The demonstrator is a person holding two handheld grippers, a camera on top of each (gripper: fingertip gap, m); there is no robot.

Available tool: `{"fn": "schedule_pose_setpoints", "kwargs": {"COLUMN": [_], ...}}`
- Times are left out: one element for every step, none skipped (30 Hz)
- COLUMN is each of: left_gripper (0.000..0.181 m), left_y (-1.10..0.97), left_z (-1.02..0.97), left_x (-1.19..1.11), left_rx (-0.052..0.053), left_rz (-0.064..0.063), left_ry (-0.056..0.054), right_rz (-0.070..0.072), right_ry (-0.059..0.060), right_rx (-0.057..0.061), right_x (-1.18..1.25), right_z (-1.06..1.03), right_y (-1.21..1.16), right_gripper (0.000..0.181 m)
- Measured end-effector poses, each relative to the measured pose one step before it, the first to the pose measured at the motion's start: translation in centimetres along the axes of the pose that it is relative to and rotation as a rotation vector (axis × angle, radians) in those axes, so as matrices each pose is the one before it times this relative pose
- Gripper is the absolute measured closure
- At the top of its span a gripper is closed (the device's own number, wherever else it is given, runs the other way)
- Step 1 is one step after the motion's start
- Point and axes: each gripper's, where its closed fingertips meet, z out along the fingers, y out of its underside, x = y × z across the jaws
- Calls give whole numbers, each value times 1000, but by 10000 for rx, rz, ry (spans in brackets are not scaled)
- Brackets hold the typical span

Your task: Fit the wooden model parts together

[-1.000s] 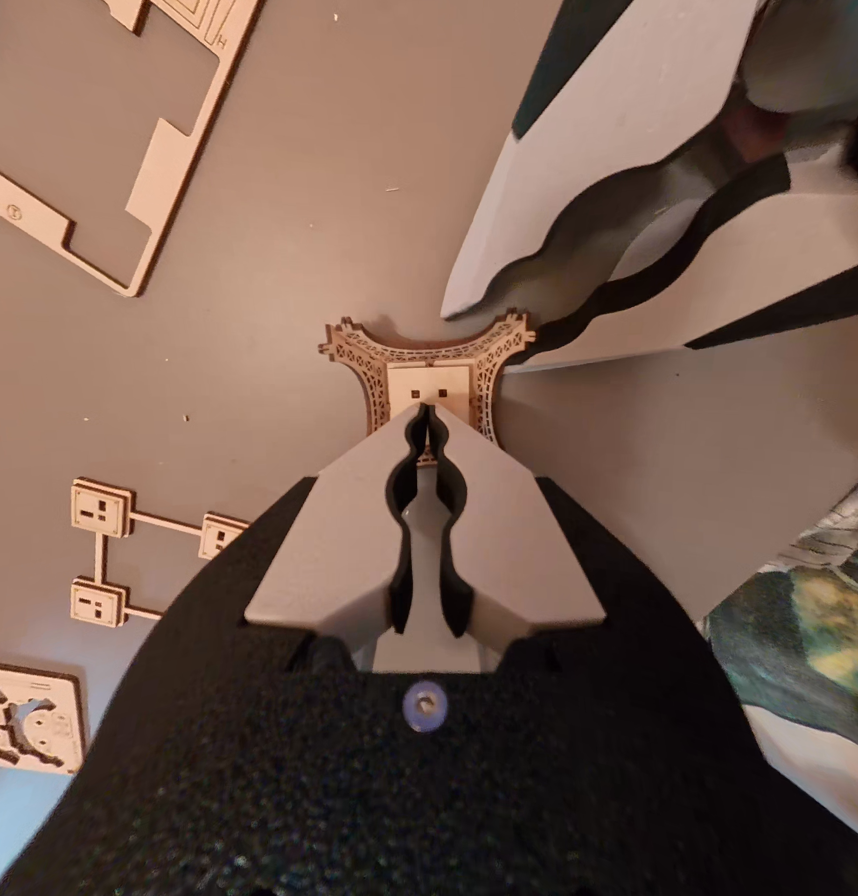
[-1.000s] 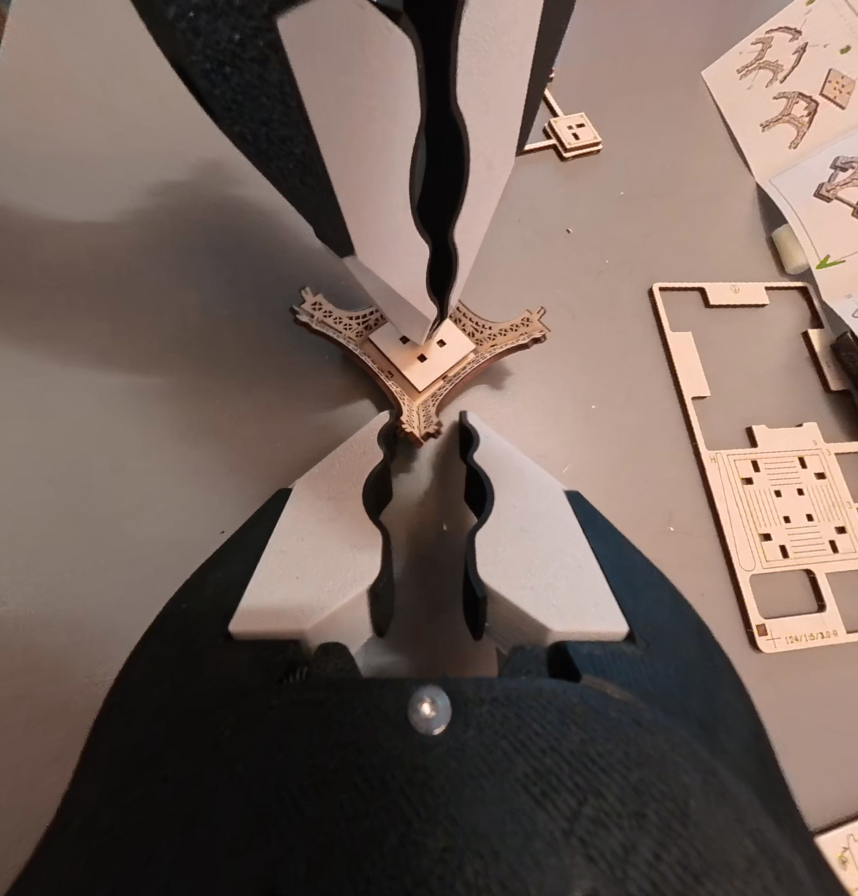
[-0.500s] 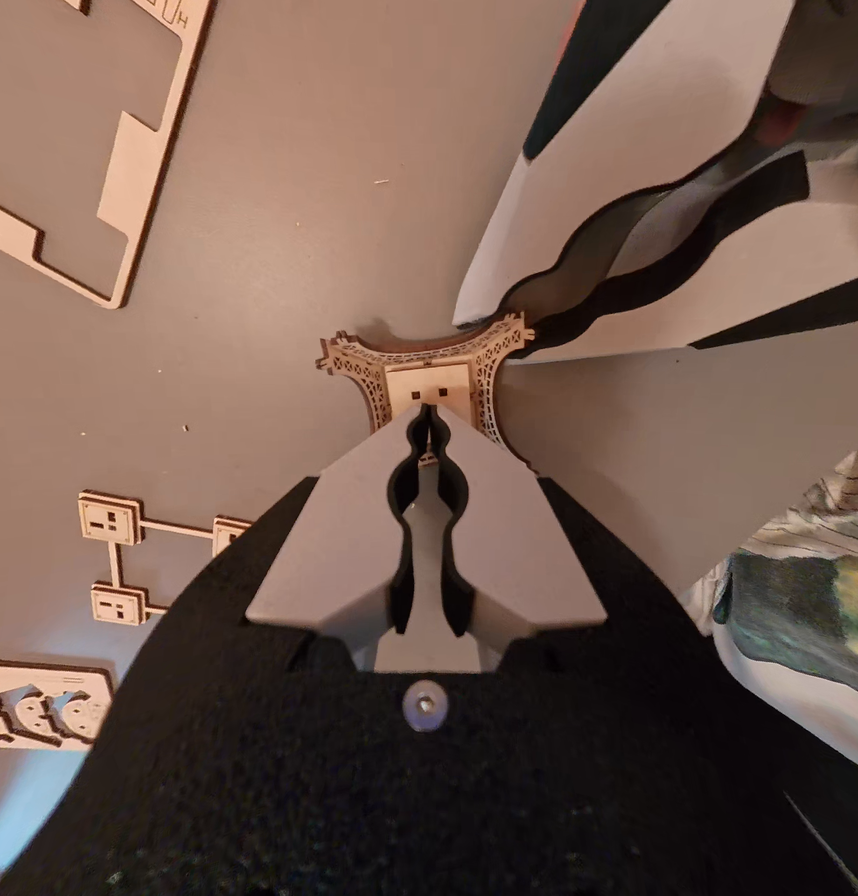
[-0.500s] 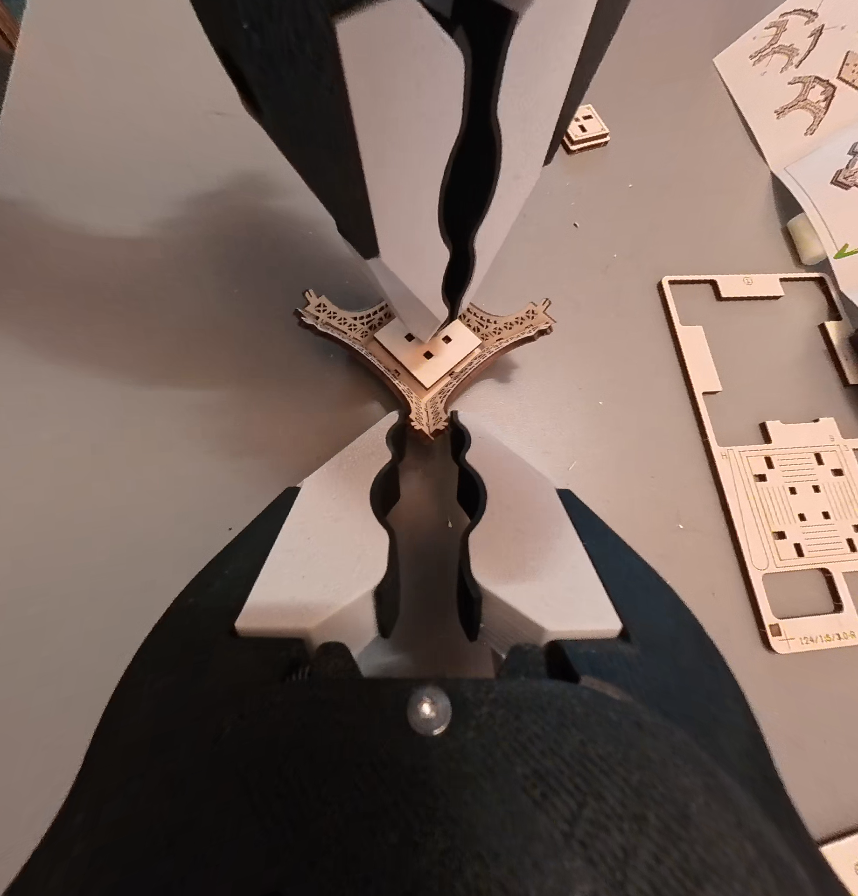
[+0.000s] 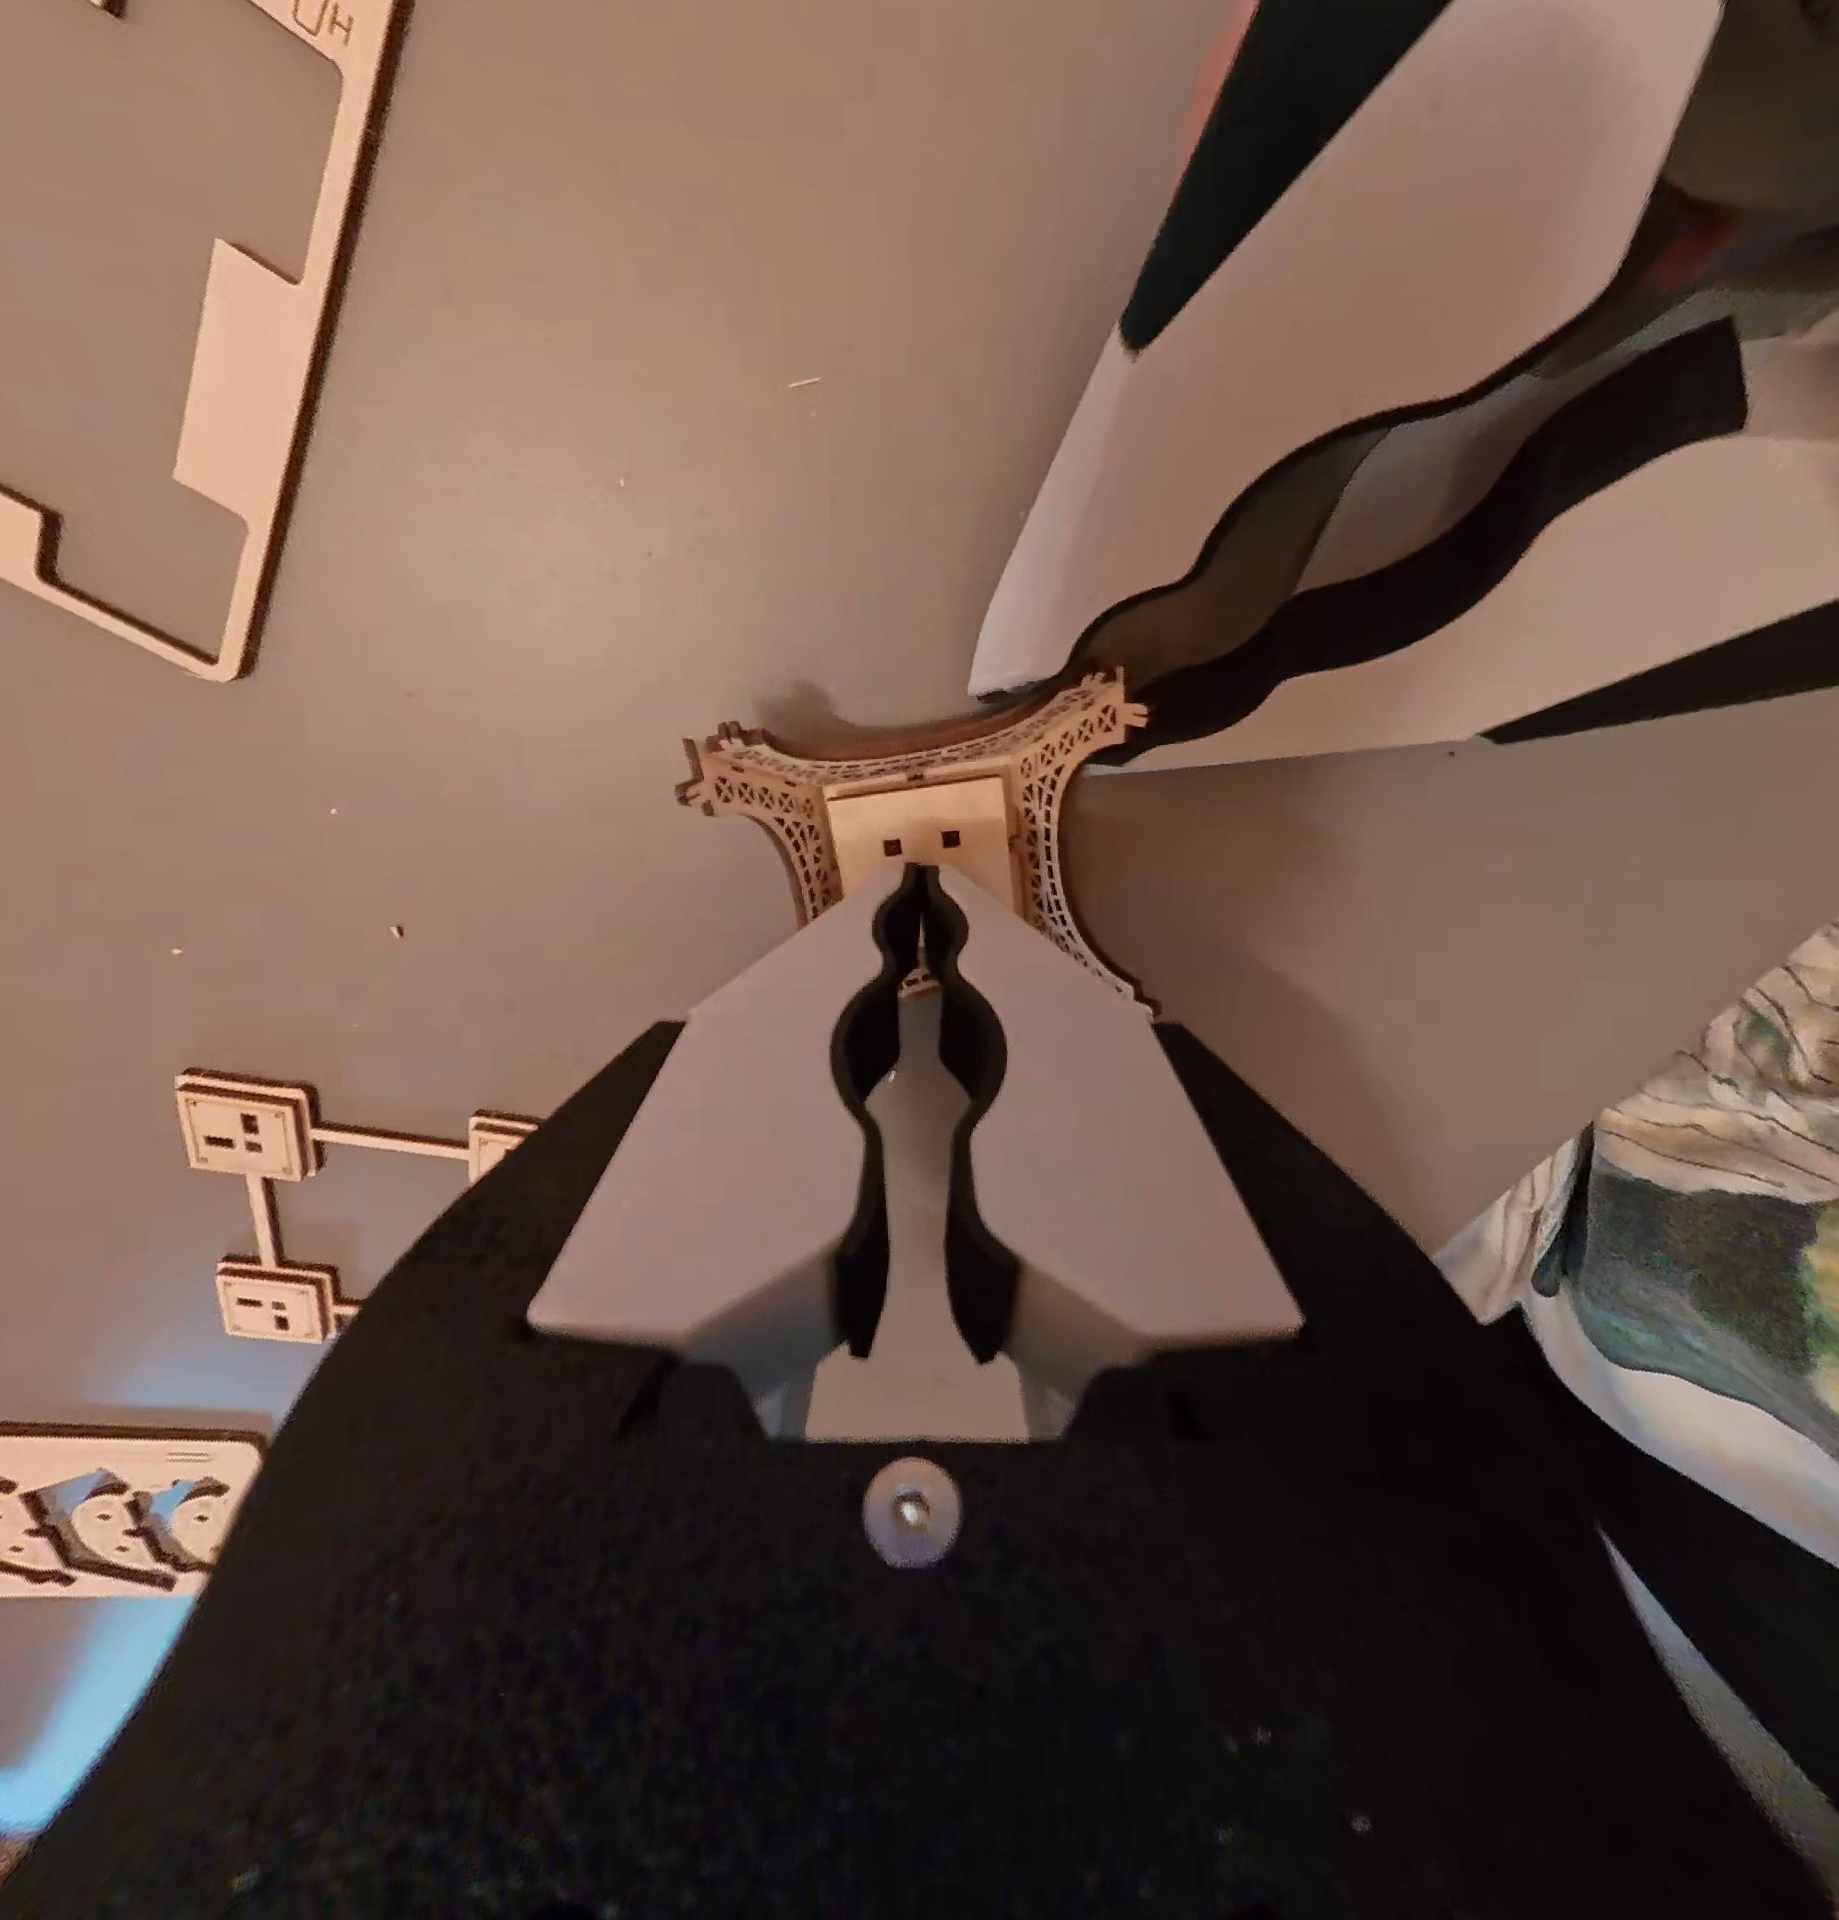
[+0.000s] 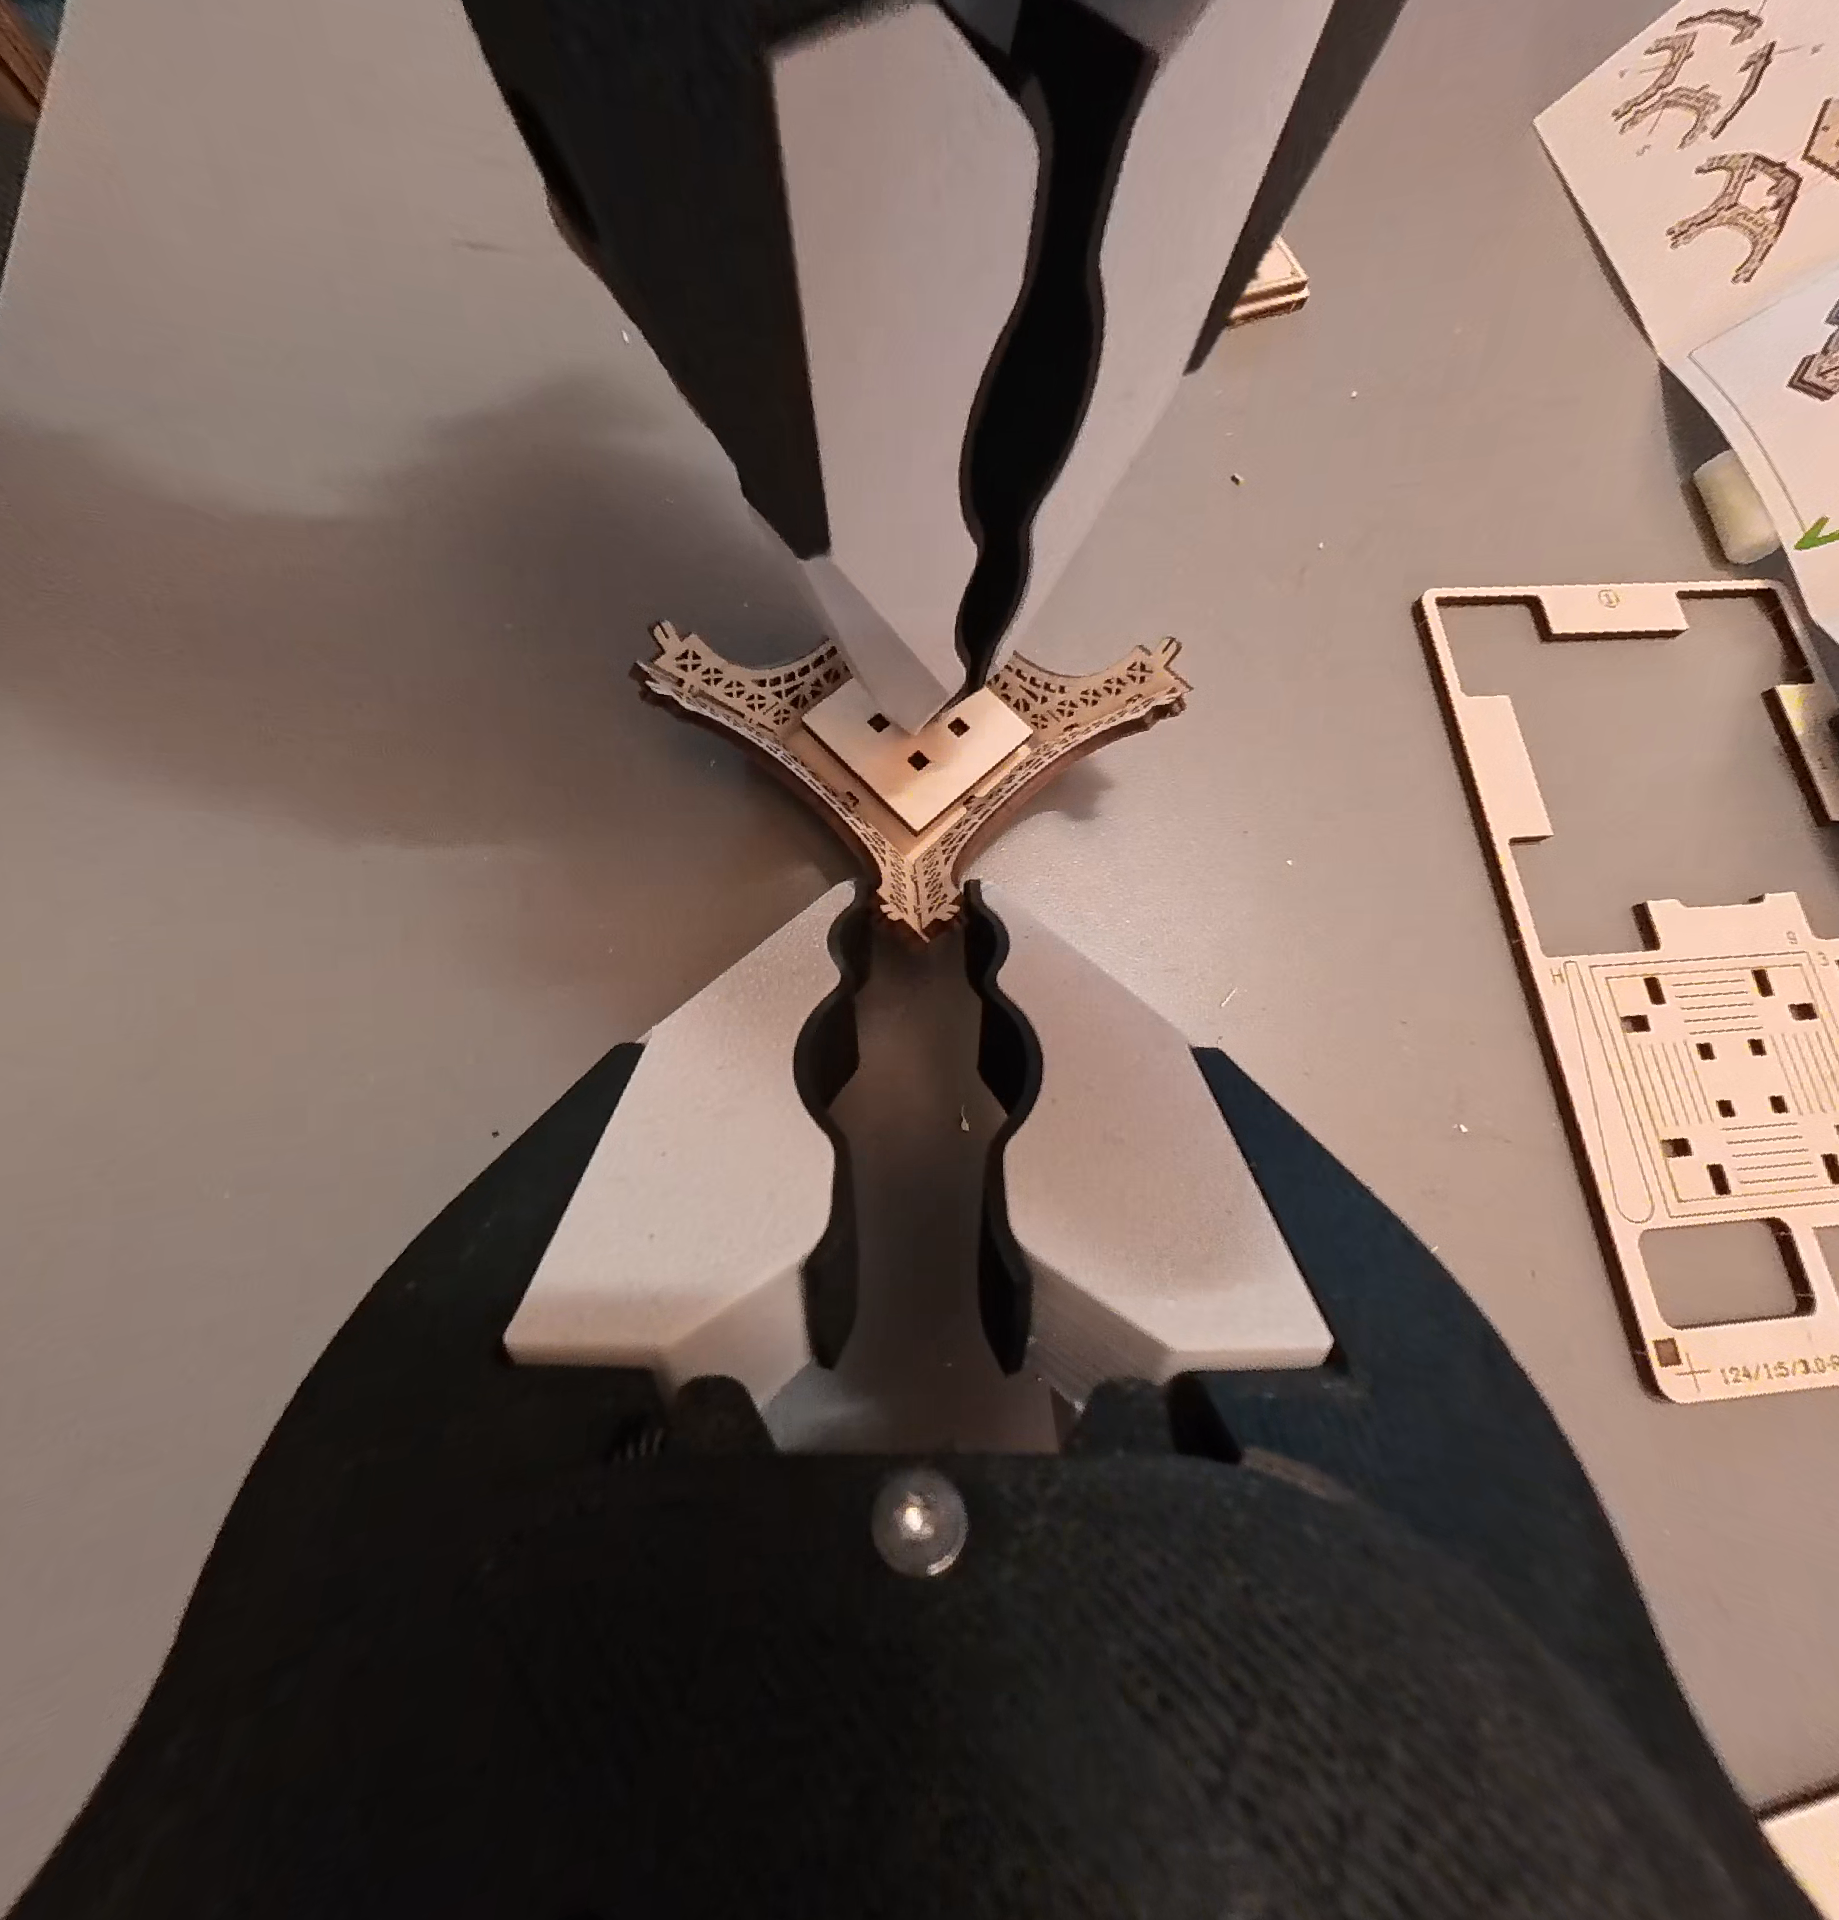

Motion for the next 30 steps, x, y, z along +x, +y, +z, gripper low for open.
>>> {"fn": "schedule_pose_setpoints", "kwargs": {"left_gripper": [181, 181, 181, 181, 181, 181, 181, 181, 181, 181, 181, 181, 181, 181, 181, 181, 181, 181, 181, 181, 181, 181, 181, 181, 181, 181, 181, 181, 181, 181], "left_y": [15, -1, 0, 2, 11, -8, -2, 4, 4, 18, 22, 13, 2, 12, 3, 14, 9, 6, -4, 1, 15, 16, 0, -5, -17, -15, -12, -5, -14, -26], "left_z": [5, -9, 0, -5, -4, -6, -7, 0, 0, -1, 8, 0, -6, 7, 1, -6, 0, -2, 9, -5, 0, 3, -4, 7, 1, 1, 0, -11, -2, -3], "left_x": [-2, -7, -2, 6, 9, 6, 5, 1, -5, -6, -4, -3, 3, -9, -4, -5, -4, -6, 4, 7, 13, 9, 17, 2, -10, 1, -18, -7, 1, -1], "left_rx": [-67, -22, 27, 69, 93, 93, 60, 13, -29, -64, -82, -74, -67, -58, -54, -44, -33, -37, -37, -50, -65, -57, -46, -39, 19, 74, 124, 160, 192, 200], "left_rz": [115, 139, 109, 93, 95, 71, 27, 27, 36, 56, 72, 67, 70, 104, 135, 114, 98, 86, 64, 63, 111, 114, 40, 11, -31, -115, -87, -96, -74, 15], "left_ry": [-4, 16, 20, 18, 27, 38, 18, -18, -43, -45, -37, -19, -3, 9, 18, 30, 37, 26, 8, -29, -72, -75, -55, -44, 6, 67, 76, 74, 50, 0], "right_rz": [0, -5, -12, -6, 7, 7, 0, -5, -2, 2, 6, 4, 0, -4, -3, 2, 8, 0, 1, 11, 13, 4, 2, 9, 13, 14, 10, 4, 0, -4], "right_ry": [0, 5, 12, 6, -4, -5, 1, 5, 3, 1, -1, -3, 0, 4, 3, -1, -4, 0, -1, -10, -12, -5, -3, -8, -11, -10, -8, -4, 0, 3], "right_rx": [0, 0, 0, 0, 0, 0, 0, 0, 0, 0, -1, 0, 0, 0, 0, -1, 0, 0, 0, 0, -2, 0, 0, -1, -1, -2, 0, 0, 0, 1], "right_x": [10, 1, 4, 1, 10, -3, 1, 9, 6, 0, 5, 2, 1, 7, -3, 7, -1, 1, 8, -2, 5, 1, -5, 2, -4, 7, 2, 1, -8, 6], "right_z": [6, 0, -6, 7, 7, -1, 0, 7, 0, 0, 7, -1, 0, 7, 0, -1, -1, 8, -1, 0, -1, 0, 0, -1, 6, 5, -1, -1, 1, -7], "right_y": [9, -1, 4, 6, -4, 1, -1, 7, -1, 0, -5, 2, 0, 7, -1, 2, 2, -6, 2, 2, -8, 1, 0, 3, -3, -1, 2, 2, -15, 5], "right_gripper": [166, 166, 166, 166, 166, 166, 166, 166, 166, 166, 166, 166, 166, 166, 166, 166, 166, 166, 166, 166, 166, 166, 166, 167, 167, 167, 167, 167, 167, 167]}}
